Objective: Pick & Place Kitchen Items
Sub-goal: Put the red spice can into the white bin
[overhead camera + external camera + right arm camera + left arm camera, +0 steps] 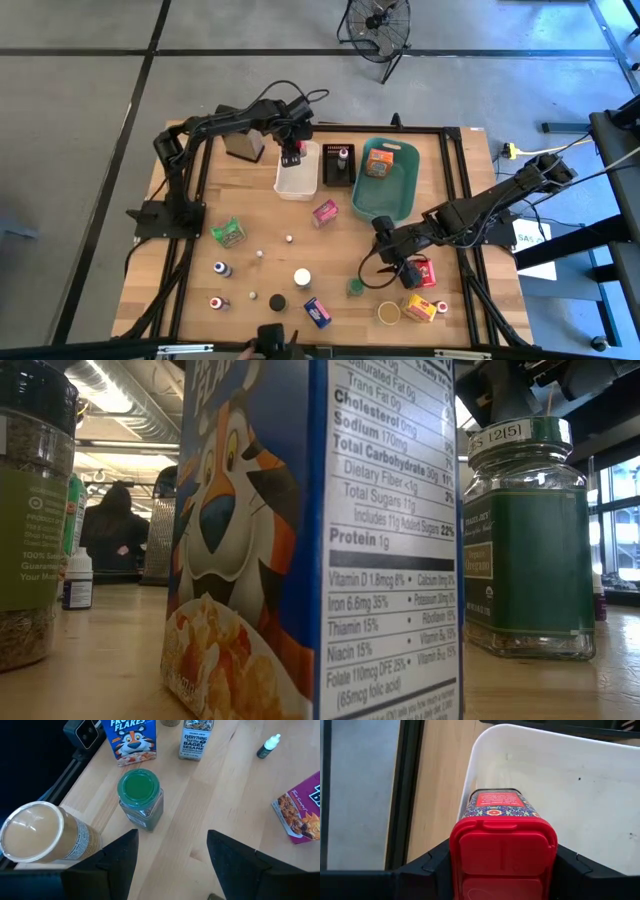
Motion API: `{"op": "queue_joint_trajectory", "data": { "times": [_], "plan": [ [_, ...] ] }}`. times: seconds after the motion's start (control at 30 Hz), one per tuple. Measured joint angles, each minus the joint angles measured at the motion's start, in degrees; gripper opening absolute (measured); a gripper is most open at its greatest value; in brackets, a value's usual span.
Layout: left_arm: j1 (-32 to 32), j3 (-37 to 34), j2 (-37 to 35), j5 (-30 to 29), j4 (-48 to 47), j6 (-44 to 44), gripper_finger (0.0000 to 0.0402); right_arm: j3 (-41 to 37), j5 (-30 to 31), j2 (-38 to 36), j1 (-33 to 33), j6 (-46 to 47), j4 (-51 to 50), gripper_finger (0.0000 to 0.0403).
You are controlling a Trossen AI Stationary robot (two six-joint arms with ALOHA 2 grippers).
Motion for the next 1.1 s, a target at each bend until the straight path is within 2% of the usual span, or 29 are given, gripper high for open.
{"op": "queue_joint_trajectory", "data": {
  "times": [0.27,0.9,1.1],
  "plan": [
    [0.0,0.0,0.1,0.3,-1.0,-0.7,0.0216,0.0,0.0,0.0,0.0,-0.6,-0.1,0.0239],
    [0.3,-0.4,0.1,-3.6,-6.4,-2.7,0.0216,0.0,-0.2,0.0,0.0,-0.6,-0.3,0.0239],
    [0.3,-0.4,0.1,-3.2,-5.5,-2.8,0.0216,0.0,-0.2,0.0,0.0,-0.6,-0.3,0.0239]
  ]
}}
